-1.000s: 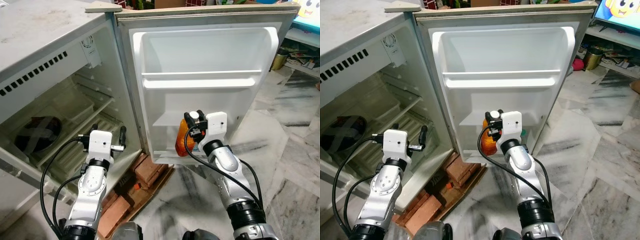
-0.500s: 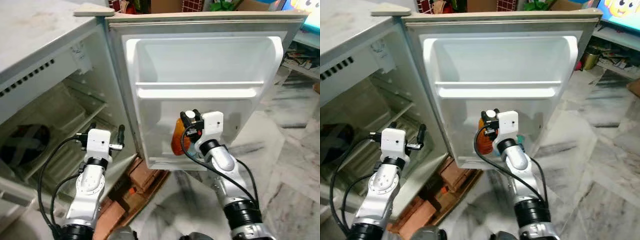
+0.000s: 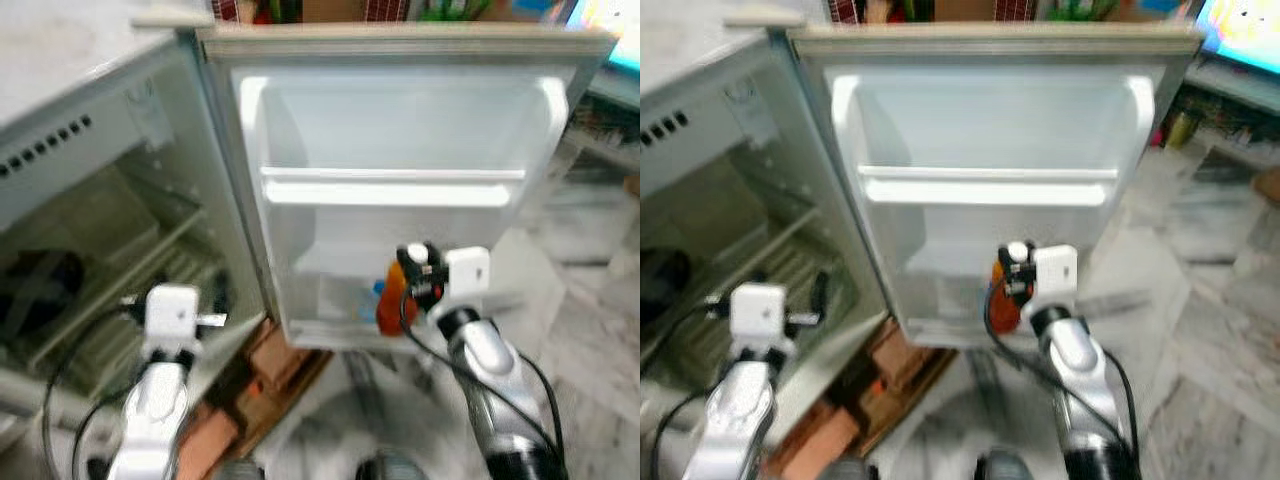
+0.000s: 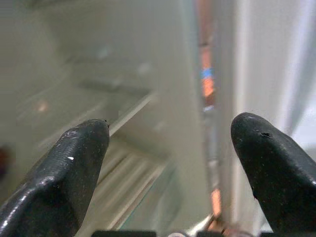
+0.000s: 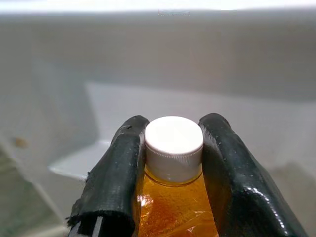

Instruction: Restocking fridge

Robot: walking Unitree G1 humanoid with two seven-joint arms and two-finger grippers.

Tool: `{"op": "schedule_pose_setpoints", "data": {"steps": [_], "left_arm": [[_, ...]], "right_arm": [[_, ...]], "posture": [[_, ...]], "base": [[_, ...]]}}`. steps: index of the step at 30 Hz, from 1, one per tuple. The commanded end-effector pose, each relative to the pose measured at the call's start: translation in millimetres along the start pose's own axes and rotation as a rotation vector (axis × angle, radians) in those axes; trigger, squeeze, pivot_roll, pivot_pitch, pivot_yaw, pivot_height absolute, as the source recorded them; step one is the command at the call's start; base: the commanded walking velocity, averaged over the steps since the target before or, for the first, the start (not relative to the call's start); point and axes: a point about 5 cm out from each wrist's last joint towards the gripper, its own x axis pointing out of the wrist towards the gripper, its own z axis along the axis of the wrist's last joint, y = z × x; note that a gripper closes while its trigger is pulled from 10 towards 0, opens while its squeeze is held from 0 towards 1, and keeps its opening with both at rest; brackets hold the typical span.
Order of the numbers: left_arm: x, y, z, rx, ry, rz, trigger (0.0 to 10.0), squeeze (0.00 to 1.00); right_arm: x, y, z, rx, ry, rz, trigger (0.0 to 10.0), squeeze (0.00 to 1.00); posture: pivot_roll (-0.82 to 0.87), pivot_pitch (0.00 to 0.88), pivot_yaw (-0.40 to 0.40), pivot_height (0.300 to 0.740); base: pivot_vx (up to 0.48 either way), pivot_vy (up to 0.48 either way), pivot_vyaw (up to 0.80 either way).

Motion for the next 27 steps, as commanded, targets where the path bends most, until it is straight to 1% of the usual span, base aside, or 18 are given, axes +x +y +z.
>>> {"op": "schedule_pose_setpoints", "data": {"steps": [1,2,4,7,10,15,18,20,22,24,27], "left_arm": [[-6.9,6.0,4,-0.001,-0.008,0.011,10.0,0.0],[-6.9,6.0,4,-0.001,-0.008,0.011,10.0,0.0],[-12.1,8.4,2,0.006,0.003,0.013,10.0,0.0],[-11.9,10.0,2,0.007,0.011,0.019,10.0,0.0],[-8.8,10.7,6,0.007,0.003,0.025,10.0,0.0],[-7.7,11.0,7,0.006,0.002,0.026,10.0,0.0],[-7.2,11.2,7,0.008,0.003,0.025,10.0,0.0],[-4.0,12.1,7,0.017,0.009,0.029,10.0,0.0],[-2.4,11.6,7,0.023,0.004,0.02,10.0,0.0],[4.1,12.2,10,0.028,-0.008,0.014,10.0,0.0],[6.4,13.1,11,0.028,-0.007,0.02,10.0,0.0]], "right_arm": [[-3.0,4.3,11,-0.007,-0.049,0.018,10.0,0.0],[-3.0,4.3,11,-0.007,-0.049,0.018,10.0,0.0],[-4.9,1.9,11,-0.011,-0.044,0.012,10.0,0.0],[-3.8,0.5,11,-0.008,-0.038,0.008,10.0,0.0],[-1.0,5.2,13,-0.002,-0.047,0.03,10.0,0.0],[-0.5,9.9,12,0.003,-0.037,0.052,10.0,0.0],[-2.0,11.3,10,0.014,-0.032,0.056,10.0,0.0],[-3.7,12.7,7,0.014,-0.024,0.06,10.0,0.0],[-3.8,12.8,7,0.013,-0.023,0.06,10.0,0.0],[-2.9,12.5,7,0.011,-0.022,0.059,10.0,0.0],[-2.3,12.0,8,0.011,-0.023,0.057,10.0,0.0]], "posture": [[0.11,0.083,0.015,0.74],[0.11,0.083,0.015,0.74],[0.11,0.083,0.017,0.74],[0.11,0.083,0.017,0.74],[0.12,0.081,0.014,0.74],[0.12,0.081,0.011,0.74],[0.12,0.083,0.011,0.72],[0.12,0.084,0.012,0.705],[0.12,0.084,0.012,0.7],[0.11,0.083,0.014,0.685],[0.11,0.082,0.015,0.68]], "base": [[0.0,0.0,0.0],[0.0,0.0,0.0],[0.0,0.0,0.0],[0.0,0.0,0.0],[0.0,0.0,0.0],[0.0,0.0,0.0],[0.0,0.0,0.0],[0.0,0.0,0.0],[0.0,0.0,0.0],[0.0,0.0,0.0],[0.0,0.0,0.0]]}}
